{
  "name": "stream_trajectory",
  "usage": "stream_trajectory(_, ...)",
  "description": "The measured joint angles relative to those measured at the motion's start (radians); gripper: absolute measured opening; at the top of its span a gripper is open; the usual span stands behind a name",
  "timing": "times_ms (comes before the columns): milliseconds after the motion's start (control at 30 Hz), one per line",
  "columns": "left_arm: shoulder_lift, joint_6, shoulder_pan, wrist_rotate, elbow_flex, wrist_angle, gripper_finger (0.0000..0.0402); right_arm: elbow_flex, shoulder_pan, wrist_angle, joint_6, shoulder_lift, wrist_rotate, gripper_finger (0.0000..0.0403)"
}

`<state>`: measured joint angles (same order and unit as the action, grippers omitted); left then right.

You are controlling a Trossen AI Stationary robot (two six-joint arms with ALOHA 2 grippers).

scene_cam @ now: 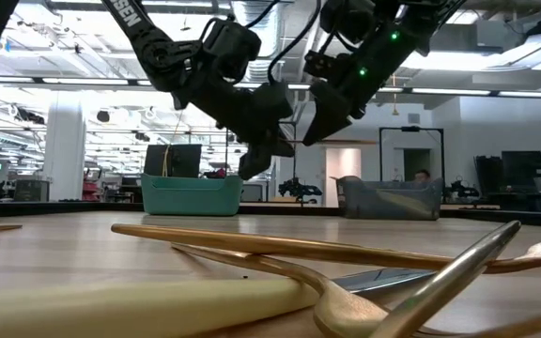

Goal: Sort silverware by color (type)
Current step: Put the gold spoon into the green bin

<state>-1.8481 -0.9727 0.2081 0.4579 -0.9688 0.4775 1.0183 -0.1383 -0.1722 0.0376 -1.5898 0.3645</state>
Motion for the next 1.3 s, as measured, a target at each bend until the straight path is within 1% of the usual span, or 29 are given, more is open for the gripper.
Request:
stream_trajectory(100, 0.009, 0.009, 0.004, 0.013, 0.000, -0.026, 0.0005, 0.000, -0.003, 0.003, 0.014, 0.000, 0.004, 0.0069)
stream_trajectory(200, 0.027, 0.025, 0.011, 0.084, 0.000, -0.079, 0.0002, 0.000, -0.004, -0.004, 0.014, 0.001, 0.069, 0.0084)
stream_trajectory(267, 0.054, 0.051, 0.021, 0.125, 0.000, -0.151, 0.0002, -0.002, -0.004, -0.007, 0.014, 0.008, 0.117, 0.0094)
stream_trajectory(367, 0.123, 0.109, 0.046, 0.130, 0.000, -0.273, 0.0002, -0.002, -0.005, 0.008, 0.015, 0.019, 0.162, 0.0110)
stream_trajectory(600, 0.303, 0.227, 0.140, 0.127, 0.007, -0.564, 0.0001, -0.002, -0.010, 0.019, 0.010, 0.023, 0.172, 0.0156)
stream_trajectory(700, 0.349, 0.270, 0.182, 0.189, 0.007, -0.658, 0.0001, -0.002, -0.008, 0.014, 0.009, 0.022, 0.167, 0.0176)
stream_trajectory(767, 0.365, 0.301, 0.213, 0.227, 0.007, -0.726, 0.0001, -0.002, -0.008, 0.015, 0.007, 0.022, 0.165, 0.0187)
stream_trajectory(933, 0.371, 0.403, 0.301, 0.230, 0.008, -0.870, 0.0000, -0.002, -0.009, 0.013, 0.007, 0.022, 0.168, 0.0204)
stream_trajectory(1100, 0.362, 0.428, 0.373, 0.231, 0.008, -0.994, 0.0000, -0.002, -0.008, -0.004, 0.007, 0.022, 0.167, 0.0207)
stream_trajectory(1267, 0.362, 0.464, 0.411, 0.227, 0.008, -1.080, 0.0000, -0.002, -0.008, -0.013, 0.007, 0.022, 0.167, 0.0207)
stream_trajectory(1300, 0.362, 0.480, 0.416, 0.212, 0.008, -1.082, 0.0000, -0.002, -0.008, -0.013, 0.007, 0.022, 0.167, 0.0207)
